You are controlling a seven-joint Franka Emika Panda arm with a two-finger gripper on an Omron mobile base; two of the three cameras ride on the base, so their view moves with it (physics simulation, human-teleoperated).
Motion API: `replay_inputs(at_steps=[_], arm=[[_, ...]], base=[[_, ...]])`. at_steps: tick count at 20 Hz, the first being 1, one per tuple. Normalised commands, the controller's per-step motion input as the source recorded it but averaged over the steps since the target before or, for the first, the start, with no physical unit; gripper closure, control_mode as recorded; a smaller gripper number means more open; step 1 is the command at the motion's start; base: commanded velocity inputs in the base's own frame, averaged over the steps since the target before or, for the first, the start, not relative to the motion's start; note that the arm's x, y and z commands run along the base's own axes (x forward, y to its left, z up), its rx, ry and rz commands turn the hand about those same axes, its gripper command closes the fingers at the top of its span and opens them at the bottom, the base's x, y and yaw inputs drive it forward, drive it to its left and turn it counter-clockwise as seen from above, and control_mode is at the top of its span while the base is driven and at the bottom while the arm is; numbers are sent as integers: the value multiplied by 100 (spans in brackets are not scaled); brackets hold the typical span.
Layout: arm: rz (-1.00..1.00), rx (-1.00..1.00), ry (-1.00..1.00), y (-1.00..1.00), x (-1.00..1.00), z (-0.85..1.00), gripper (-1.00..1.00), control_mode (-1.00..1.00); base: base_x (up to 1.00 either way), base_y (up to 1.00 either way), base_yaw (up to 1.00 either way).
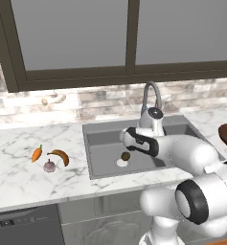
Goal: There is a mixed pile of frozen fruits and vegetables on the counter. Locate all the frozen vegetables and place the items in a bowl on the counter. Take all the frozen fruits and defrost them in a running sink.
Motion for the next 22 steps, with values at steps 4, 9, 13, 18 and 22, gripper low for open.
replay_inputs(at_steps=[4,9,13,18,22], arm=[[1,0,-5,0,-34,39,-100,-100],[1,0,-4,0,-32,42,-100,-100],[1,0,-6,0,-34,42,-100,-100],[2,0,-8,0,-38,38,-100,-100],[1,0,-9,0,-40,36,-100,-100]], base=[[0,0,0],[0,0,0],[0,0,0],[0,0,0],[0,0,0]])
